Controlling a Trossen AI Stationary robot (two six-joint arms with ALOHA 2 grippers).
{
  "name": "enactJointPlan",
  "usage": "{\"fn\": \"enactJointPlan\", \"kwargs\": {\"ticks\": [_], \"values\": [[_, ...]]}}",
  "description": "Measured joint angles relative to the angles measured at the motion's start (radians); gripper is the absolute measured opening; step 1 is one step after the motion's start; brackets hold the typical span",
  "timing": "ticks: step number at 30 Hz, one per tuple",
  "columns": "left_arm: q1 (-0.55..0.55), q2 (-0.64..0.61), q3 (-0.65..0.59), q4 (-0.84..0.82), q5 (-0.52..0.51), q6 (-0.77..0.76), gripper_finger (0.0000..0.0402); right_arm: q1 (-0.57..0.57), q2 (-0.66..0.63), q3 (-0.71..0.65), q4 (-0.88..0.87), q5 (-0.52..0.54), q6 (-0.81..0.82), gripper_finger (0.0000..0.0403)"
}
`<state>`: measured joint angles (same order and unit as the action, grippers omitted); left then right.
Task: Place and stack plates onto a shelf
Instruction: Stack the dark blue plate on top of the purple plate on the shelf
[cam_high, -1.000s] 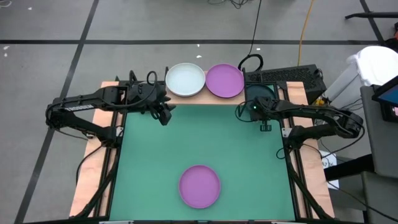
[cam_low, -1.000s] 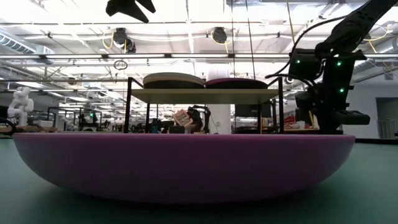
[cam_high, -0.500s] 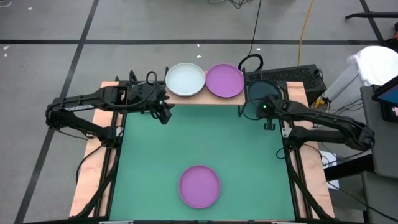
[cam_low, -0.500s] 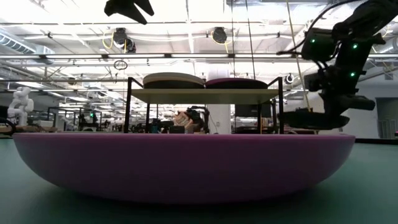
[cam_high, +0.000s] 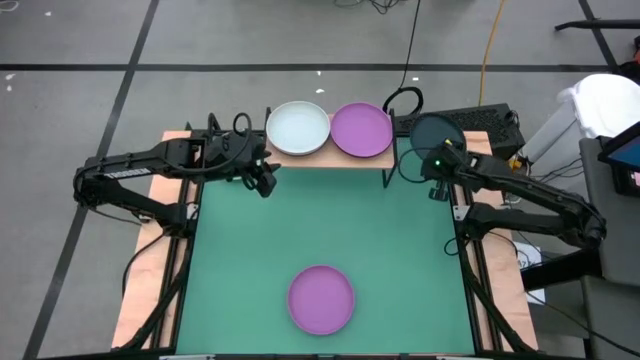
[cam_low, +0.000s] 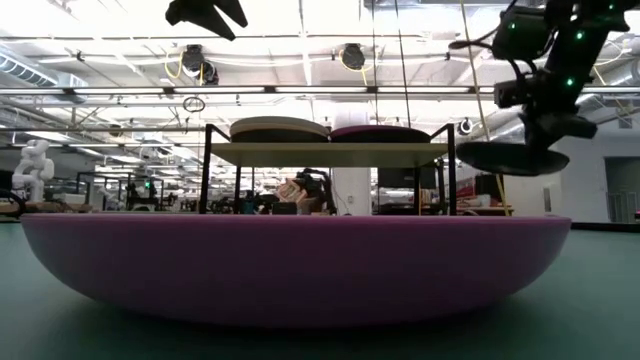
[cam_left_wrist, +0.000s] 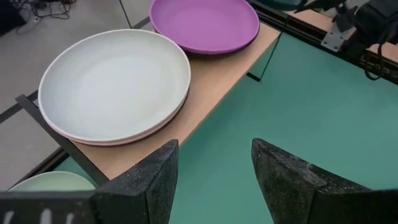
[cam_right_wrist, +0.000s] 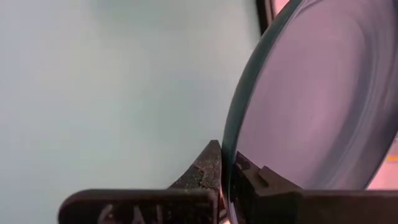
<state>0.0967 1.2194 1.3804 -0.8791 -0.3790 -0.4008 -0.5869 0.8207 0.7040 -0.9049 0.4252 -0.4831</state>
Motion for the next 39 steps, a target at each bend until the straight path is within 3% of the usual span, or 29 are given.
{"fn": "enactJointPlan", "kwargs": {"ticks": [21, 30, 39], "values": [[0.0, 0.0, 0.0, 0.0, -0.016, -0.043, 0.0209, 0.024, 0.045, 0.348, -0.238, 0.104, 0.053, 0.0], [0.0, 0.0, 0.0, 0.0, -0.016, -0.029, 0.0209, 0.11, 0.207, 0.598, -0.277, 0.138, 0.053, 0.0], [0.0, 0.0, 0.0, -0.015, -0.014, -0.025, 0.0209, 0.227, 0.379, 0.752, -0.289, 0.179, 0.108, 0.0]]}}
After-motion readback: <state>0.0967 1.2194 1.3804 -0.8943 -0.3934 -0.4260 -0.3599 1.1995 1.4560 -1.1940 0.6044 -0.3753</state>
